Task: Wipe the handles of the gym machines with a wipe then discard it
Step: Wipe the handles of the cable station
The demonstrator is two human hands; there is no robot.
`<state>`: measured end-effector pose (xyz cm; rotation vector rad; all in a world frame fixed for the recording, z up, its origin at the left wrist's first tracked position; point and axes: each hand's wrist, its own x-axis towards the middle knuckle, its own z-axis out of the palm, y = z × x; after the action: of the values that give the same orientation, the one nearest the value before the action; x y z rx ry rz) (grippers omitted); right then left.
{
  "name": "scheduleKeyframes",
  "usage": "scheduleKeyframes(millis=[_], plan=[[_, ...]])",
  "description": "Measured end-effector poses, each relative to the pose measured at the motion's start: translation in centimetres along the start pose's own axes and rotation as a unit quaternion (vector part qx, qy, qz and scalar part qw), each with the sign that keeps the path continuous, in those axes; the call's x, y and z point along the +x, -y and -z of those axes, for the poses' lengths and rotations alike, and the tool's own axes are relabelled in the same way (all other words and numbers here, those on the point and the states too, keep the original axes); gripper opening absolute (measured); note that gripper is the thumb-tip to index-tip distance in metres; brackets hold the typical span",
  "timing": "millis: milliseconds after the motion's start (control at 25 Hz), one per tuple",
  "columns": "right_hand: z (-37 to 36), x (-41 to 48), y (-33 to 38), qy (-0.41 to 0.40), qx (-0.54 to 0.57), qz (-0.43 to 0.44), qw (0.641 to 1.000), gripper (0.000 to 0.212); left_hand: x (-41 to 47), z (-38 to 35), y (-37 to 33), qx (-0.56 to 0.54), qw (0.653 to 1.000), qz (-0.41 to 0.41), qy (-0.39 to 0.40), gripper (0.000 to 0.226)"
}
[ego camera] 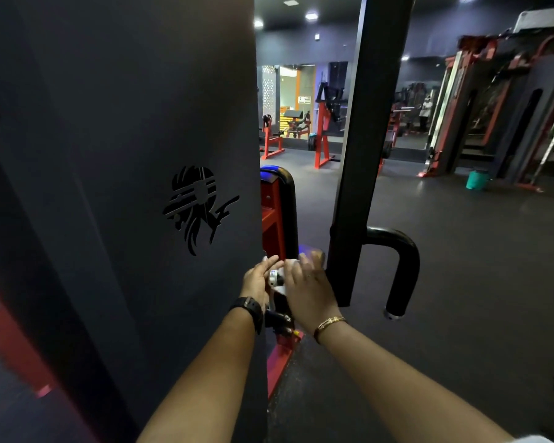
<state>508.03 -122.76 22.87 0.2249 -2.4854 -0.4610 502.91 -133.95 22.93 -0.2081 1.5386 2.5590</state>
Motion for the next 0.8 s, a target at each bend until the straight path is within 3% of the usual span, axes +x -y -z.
scheduleKeyframes(millis=[120, 320, 480, 640, 720, 800], plan=[[-0.1, -1.5, -0.2, 0.007, -0.010, -0.103, 0.995, 0.047, 0.3, -0.4, 0.2, -0.005, 1.000, -0.017, 0.001, 0.037], [0.5, -1.0, 1.1, 0.040, -0.011, 0.030, 0.999, 0.062, 0.2, -1.0, 0.3, 0.063, 0.997, -0.043, 0.009, 0.034], [0.4, -0.9, 0.2, 0.060, 0.035, -0.039, 0.997, 0.082, 0.2, -1.1, 0.6, 0.089, 0.995, -0.051, 0.004, 0.031], [-0.1, -1.0, -0.8, 0.069, 0.073, 0.009, 0.995, 0.063, 0.4, -0.9, 0.6, 0.125, 0.990, -0.062, 0.017, 0.030], [0.3, -1.2, -0.7, 0.036, 0.103, -0.042, 0.993, 0.059, 0.1, -0.9, 0.6, 0.157, 0.984, -0.086, 0.012, 0.028], [0.5, -1.9, -0.1, -0.002, 0.115, -0.034, 0.993, 0.061, -0.1, -0.7, 0.5, 0.282, 0.944, -0.170, 0.005, 0.031]])
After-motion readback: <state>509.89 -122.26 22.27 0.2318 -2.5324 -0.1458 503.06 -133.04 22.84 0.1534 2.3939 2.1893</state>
